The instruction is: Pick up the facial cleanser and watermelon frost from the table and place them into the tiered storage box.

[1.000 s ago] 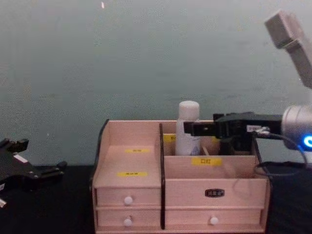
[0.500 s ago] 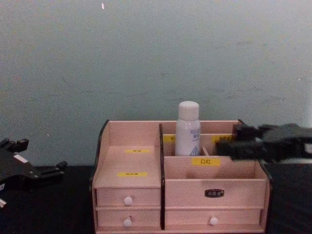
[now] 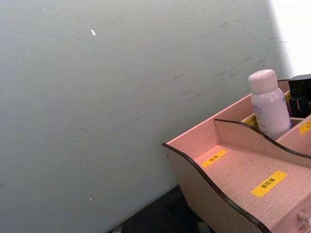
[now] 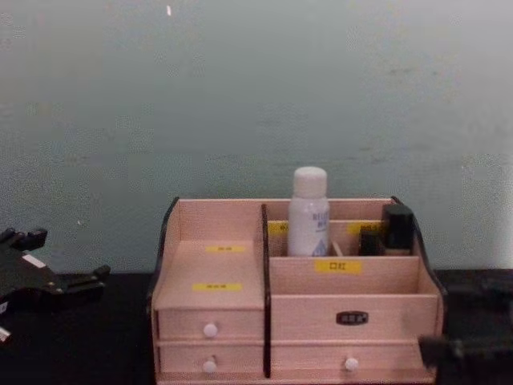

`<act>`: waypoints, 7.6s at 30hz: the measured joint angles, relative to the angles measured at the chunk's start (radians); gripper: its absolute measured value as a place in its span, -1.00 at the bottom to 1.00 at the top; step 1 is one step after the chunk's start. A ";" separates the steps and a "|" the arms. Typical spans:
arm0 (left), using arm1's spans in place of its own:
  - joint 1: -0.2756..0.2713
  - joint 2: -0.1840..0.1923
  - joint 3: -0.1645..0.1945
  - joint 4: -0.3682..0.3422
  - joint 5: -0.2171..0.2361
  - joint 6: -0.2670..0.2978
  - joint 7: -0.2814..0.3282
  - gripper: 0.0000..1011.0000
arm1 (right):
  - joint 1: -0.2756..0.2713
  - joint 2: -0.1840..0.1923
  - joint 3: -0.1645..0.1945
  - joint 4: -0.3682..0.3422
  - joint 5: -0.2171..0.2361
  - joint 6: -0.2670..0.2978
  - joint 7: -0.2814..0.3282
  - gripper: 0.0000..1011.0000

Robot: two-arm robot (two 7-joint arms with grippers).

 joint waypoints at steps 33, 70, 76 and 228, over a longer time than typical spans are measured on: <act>0.000 0.000 0.000 0.000 0.000 0.000 0.000 0.98 | 0.022 0.031 -0.076 0.030 -0.068 0.068 -0.005 0.98; 0.000 0.000 0.000 0.000 0.000 0.000 0.000 0.98 | 0.084 0.019 -0.136 0.059 -0.119 0.127 0.008 0.98; 0.000 0.000 0.000 0.000 0.000 0.000 0.000 0.98 | 0.081 0.021 -0.137 0.054 -0.124 0.127 0.007 0.98; 0.000 0.000 0.000 0.000 0.000 0.000 0.000 0.98 | 0.634 -0.507 -0.277 0.593 -0.138 0.139 -0.053 0.41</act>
